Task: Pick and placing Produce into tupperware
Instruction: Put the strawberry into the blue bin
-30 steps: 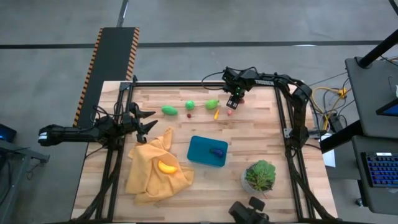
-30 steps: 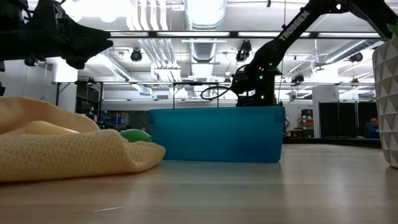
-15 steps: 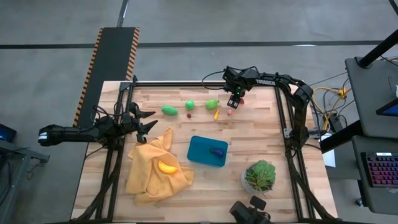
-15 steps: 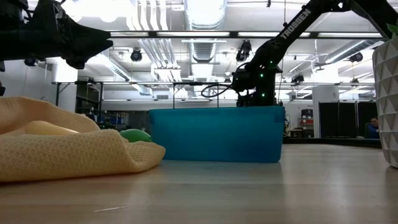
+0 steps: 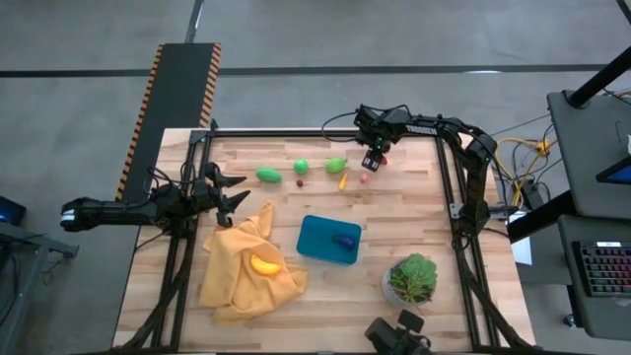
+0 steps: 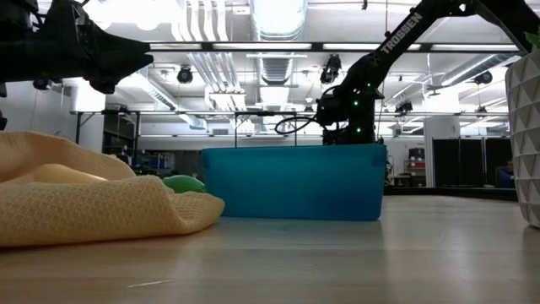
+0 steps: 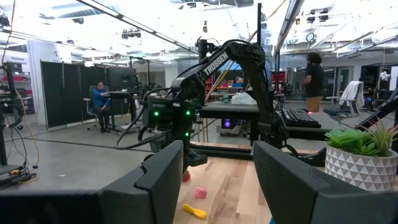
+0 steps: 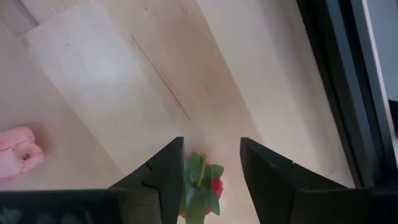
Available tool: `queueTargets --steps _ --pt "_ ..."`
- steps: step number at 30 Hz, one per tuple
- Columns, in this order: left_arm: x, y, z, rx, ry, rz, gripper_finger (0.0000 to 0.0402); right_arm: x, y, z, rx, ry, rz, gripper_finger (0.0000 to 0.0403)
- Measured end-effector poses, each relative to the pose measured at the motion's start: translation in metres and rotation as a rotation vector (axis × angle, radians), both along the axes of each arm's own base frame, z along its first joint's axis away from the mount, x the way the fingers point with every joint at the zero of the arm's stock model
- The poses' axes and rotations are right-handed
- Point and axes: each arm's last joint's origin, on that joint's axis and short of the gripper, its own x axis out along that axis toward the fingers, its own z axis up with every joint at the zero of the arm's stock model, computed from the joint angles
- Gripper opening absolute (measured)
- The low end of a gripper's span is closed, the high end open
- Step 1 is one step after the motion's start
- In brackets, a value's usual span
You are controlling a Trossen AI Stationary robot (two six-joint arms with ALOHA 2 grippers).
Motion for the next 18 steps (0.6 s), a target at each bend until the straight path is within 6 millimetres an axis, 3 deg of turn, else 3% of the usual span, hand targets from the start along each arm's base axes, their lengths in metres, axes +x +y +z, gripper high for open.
queueTargets --steps 11,18 --pt "0.0 0.0 0.0 0.0 0.0 0.0 0.0183 -0.0033 0.0015 -0.004 0.013 0.014 -0.005 0.0145" --pt "0.0 0.0 0.0002 0.0 -0.001 0.0 0.0183 -0.0042 0.0008 -0.0043 0.014 0.015 -0.008 0.011"
